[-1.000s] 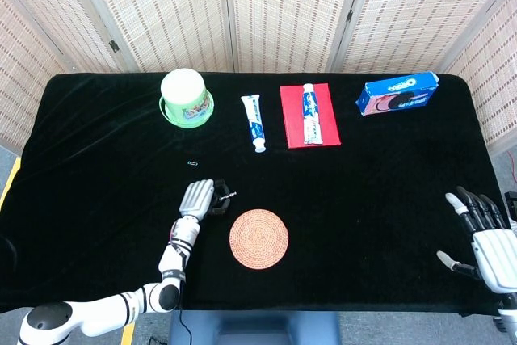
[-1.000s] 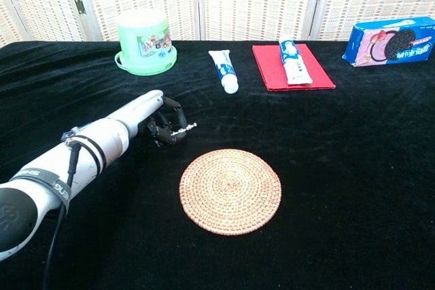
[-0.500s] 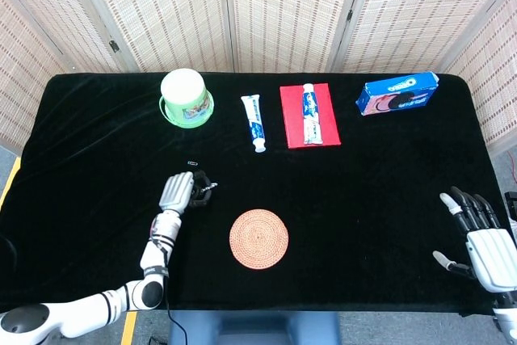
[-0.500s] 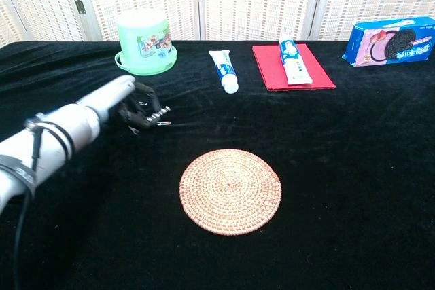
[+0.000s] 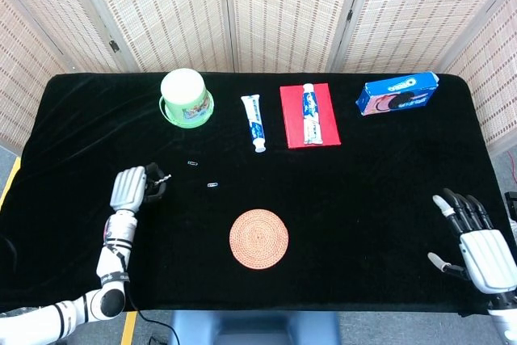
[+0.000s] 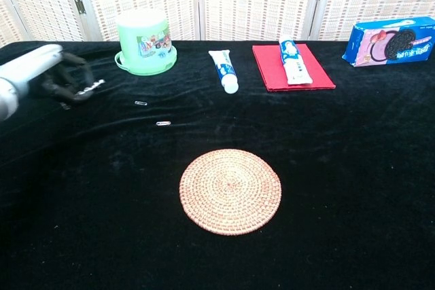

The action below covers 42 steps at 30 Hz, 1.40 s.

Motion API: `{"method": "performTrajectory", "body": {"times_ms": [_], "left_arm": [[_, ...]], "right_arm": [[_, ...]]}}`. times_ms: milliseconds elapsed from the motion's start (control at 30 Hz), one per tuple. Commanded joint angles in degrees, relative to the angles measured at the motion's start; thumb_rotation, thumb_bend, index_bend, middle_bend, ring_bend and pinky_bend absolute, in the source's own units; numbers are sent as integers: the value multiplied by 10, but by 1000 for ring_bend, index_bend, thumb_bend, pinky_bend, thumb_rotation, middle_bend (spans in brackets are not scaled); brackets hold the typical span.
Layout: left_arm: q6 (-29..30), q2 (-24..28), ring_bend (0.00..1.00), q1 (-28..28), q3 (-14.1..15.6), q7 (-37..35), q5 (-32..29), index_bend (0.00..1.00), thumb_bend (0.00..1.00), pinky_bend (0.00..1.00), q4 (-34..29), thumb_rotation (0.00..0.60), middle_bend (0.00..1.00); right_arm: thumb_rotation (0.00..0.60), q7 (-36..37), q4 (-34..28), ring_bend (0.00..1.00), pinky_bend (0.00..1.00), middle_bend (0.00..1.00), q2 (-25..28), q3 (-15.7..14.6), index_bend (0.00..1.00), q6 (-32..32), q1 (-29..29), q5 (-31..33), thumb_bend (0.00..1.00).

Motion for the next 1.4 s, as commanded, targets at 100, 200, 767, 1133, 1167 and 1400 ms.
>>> {"method": "performTrajectory", "body": {"times_ms": [100,200,767,1133,1167,1400], "left_arm": [[12,7,1000,14,13,-6,1,876,781,1000,-22,600,1000],[18,1,1000,15,19,-2,9,876,782,1000,-31,600,1000],[11,-8,1000,-4,31,62,-4,50,151,1000,-16,600,1000],[88,190,160,59,135,185,113,183,158,317,-171,600,127],[114,210,126,79,150,184,132,186,158,264,-181,600,99],[284,218,10,213,214,65,243,157,160,3,-103,600,51]], "right_arm": [[600,-9,-4,0,0,0,-3,-2,0,-1,2,-7,179],[600,-10,-4,0,0,0,-3,-3,0,-1,3,-9,179],[600,-1,-1,0,0,0,-1,-3,0,7,1,-11,179],[600,-12,-2,0,0,0,-4,3,0,-27,14,15,179],[600,-15,-3,0,0,0,-4,5,0,-33,16,21,179],[600,-46,-6,0,0,0,-15,11,0,-34,16,33,180]]}}
